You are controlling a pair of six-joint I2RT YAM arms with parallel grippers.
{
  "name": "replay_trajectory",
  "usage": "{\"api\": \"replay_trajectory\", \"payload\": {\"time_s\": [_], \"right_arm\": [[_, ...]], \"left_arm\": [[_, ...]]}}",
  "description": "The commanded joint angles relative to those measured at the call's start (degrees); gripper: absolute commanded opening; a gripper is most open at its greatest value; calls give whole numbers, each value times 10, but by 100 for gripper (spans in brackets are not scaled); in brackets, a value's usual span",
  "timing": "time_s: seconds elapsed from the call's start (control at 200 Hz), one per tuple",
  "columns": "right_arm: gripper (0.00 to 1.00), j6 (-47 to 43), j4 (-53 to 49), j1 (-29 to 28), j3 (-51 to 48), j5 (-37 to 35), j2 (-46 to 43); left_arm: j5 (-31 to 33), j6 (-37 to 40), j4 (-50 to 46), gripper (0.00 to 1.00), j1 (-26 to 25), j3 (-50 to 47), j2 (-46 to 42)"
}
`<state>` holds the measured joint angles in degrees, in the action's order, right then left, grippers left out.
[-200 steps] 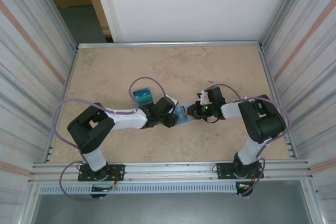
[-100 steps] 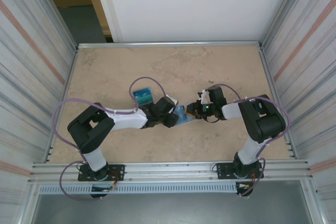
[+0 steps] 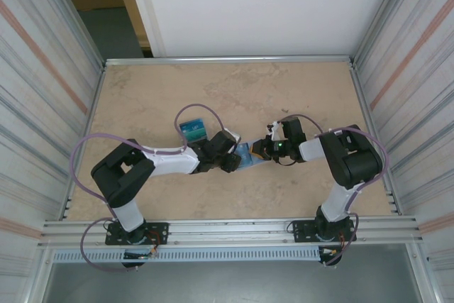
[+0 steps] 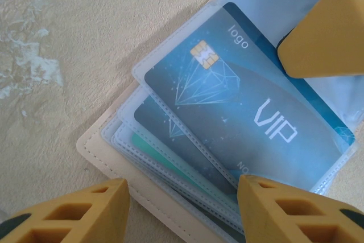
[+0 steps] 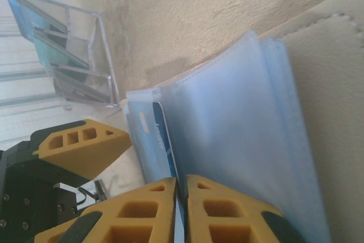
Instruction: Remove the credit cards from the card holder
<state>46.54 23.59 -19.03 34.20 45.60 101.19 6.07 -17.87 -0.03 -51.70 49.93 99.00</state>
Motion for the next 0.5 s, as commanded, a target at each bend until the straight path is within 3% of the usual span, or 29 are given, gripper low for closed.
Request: {"api": "replay_trajectory", "payload": {"time_s": [0.0,0.175,0.496], "right_arm": [[8,7,-6,2,-7,-5,19],[2,2,-17,9,-5,-15,18],[0,-39,-105,14,21,-46,6]], "left_arm": [[8,5,-40,54,1,4,11],[10,5,-41,54,1,4,10],[13,5,-41,51,2,3,9]]}}
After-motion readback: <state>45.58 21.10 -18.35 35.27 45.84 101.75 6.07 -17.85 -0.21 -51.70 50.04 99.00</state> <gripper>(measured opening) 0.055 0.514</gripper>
